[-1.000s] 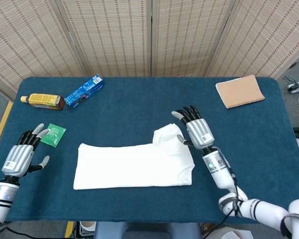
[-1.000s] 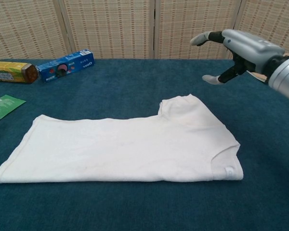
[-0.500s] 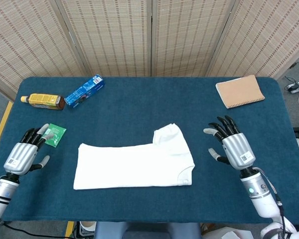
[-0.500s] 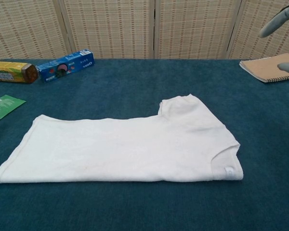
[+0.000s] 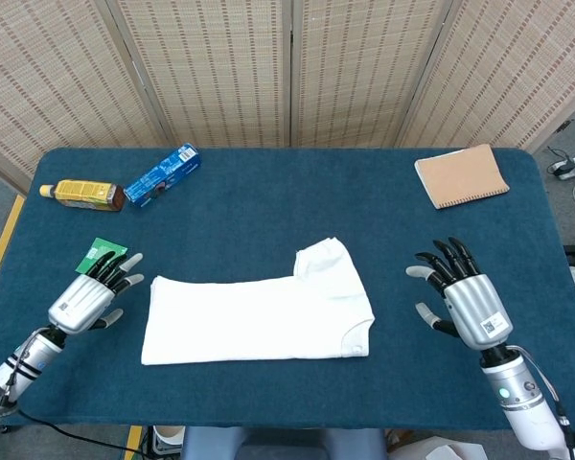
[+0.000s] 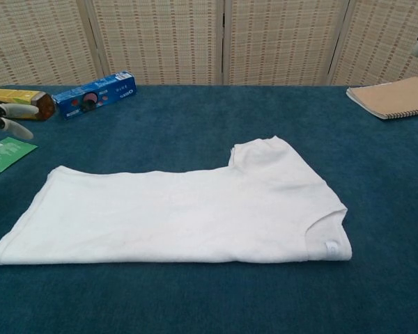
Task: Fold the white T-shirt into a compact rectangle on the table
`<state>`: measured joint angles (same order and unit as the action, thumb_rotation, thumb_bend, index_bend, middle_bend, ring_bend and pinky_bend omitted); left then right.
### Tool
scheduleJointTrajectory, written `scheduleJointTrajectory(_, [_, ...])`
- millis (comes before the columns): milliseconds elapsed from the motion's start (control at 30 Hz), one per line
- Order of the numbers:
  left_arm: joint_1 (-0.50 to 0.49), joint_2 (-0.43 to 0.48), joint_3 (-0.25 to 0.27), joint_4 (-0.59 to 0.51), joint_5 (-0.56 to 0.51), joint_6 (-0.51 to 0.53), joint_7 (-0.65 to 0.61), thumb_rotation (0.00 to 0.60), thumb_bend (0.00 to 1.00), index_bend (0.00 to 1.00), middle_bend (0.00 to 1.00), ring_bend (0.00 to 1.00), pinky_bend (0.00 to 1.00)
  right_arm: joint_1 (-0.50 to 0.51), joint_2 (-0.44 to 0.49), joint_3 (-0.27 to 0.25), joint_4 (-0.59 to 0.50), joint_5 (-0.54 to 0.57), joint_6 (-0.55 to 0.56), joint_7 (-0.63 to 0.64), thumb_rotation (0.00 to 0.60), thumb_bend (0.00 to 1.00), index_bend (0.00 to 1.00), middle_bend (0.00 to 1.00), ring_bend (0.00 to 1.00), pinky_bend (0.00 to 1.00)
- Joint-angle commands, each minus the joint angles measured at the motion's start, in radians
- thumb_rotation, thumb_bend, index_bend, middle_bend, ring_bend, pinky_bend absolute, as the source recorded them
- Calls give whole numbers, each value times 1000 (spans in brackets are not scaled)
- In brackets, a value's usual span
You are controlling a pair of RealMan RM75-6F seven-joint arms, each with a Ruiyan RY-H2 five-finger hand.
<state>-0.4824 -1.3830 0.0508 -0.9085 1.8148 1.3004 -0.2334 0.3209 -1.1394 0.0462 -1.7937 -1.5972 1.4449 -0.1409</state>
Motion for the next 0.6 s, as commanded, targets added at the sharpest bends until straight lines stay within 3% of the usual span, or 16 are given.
scheduleJointTrajectory(33, [-29, -76, 38, 109, 56, 45, -22, 600, 303, 249, 26, 0, 0, -8, 6, -7, -9, -3, -5, -7, 600, 248, 336, 234, 71, 0])
scheduleJointTrajectory(600, [-38, -269, 115, 438, 81, 100, -87, 600, 271, 251, 28, 0, 0, -58, -2, -17, -6, -8, 8, -3, 600, 247, 351, 235, 71, 0])
